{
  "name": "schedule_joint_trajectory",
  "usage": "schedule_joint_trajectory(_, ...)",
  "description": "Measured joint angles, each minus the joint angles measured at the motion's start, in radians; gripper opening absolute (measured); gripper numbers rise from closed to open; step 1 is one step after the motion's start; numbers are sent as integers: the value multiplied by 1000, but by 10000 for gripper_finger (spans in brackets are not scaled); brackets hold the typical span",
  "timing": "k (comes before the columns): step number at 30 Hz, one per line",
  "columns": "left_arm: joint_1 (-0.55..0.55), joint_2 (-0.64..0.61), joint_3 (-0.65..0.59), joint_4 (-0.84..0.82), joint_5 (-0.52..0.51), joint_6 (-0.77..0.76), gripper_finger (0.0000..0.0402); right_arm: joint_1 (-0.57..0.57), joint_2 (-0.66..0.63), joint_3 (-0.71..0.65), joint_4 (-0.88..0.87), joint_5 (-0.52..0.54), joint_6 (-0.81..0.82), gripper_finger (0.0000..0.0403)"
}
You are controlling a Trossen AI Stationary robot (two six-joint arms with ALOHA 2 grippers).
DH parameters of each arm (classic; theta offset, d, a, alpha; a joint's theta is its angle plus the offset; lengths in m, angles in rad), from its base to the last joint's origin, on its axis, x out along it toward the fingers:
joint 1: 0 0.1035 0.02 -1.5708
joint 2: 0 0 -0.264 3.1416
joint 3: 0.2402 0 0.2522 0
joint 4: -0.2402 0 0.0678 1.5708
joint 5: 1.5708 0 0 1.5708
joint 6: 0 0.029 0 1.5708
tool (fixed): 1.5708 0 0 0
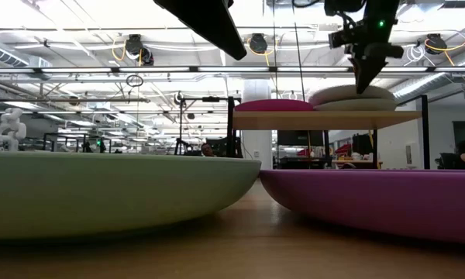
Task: Place and stack plates onto a shelf
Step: Stack the light blue plate on top of the light blue plate on the shelf, then stack the green plate on top of the pink plate on the shelf
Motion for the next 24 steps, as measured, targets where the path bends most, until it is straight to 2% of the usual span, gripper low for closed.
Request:
schedule_joint_trajectory(9, -1, 0, 0, -8, 0, -3, 70, 11, -13, -42, 23, 7, 12, 118)
schedule_joint_trajectory(15, -1, 0, 0, -12, 0, -7, 70, 58, -105, -42, 69, 6, -8, 144)
schedule_joint_trajectory(19, -8, 0, -25, -16, -2, -50, 70, 132, -176, -42, 54, -1, 5, 158)
schedule_joint_trajectory(24, -21, 1, -107, -16, -1, -83, 70, 272, -231, -52, 37, -90, 67, 159)
